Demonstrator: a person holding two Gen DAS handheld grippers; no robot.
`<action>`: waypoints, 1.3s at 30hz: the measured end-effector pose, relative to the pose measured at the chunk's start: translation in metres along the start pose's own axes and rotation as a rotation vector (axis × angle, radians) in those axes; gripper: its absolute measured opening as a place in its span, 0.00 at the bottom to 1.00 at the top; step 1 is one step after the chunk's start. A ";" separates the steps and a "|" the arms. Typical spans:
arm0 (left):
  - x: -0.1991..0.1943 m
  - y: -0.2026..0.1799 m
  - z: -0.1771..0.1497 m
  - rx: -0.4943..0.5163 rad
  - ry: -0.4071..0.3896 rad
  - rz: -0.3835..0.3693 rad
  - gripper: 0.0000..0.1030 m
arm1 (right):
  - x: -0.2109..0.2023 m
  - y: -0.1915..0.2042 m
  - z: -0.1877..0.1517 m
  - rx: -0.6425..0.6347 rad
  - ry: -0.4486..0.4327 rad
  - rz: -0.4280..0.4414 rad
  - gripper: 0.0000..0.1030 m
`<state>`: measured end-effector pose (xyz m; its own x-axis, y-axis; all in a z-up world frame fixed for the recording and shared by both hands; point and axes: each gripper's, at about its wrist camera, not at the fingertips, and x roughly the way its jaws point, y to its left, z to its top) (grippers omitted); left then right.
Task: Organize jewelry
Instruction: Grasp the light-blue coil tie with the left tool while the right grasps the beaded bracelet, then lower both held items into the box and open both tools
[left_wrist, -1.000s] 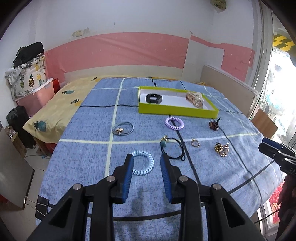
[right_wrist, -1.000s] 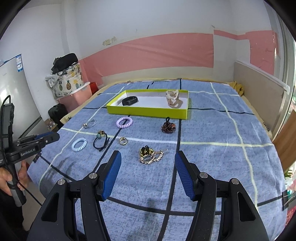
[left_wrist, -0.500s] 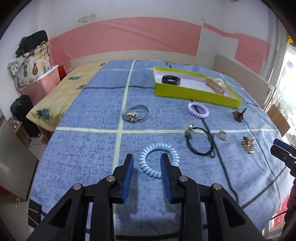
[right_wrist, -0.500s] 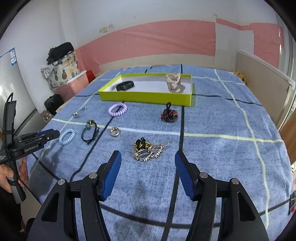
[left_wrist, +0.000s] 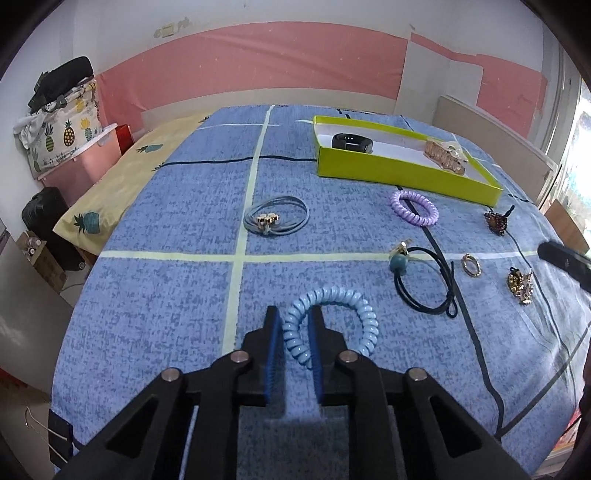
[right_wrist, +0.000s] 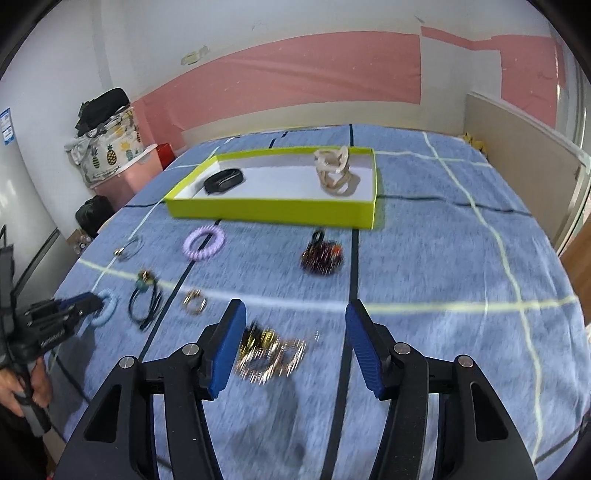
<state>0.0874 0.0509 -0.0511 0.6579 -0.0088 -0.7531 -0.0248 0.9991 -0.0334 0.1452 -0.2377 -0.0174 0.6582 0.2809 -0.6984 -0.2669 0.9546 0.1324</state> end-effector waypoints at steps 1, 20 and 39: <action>0.001 -0.001 0.001 0.003 -0.001 0.005 0.12 | 0.005 0.000 0.005 -0.007 0.003 -0.005 0.52; 0.001 -0.001 0.016 -0.007 -0.018 -0.030 0.09 | 0.068 -0.010 0.035 -0.033 0.103 -0.033 0.26; -0.030 -0.002 0.025 -0.019 -0.073 -0.072 0.09 | 0.015 0.000 0.030 -0.047 0.001 0.017 0.17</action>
<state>0.0863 0.0497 -0.0122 0.7116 -0.0770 -0.6984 0.0107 0.9950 -0.0988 0.1764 -0.2308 -0.0071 0.6525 0.2968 -0.6972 -0.3105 0.9440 0.1114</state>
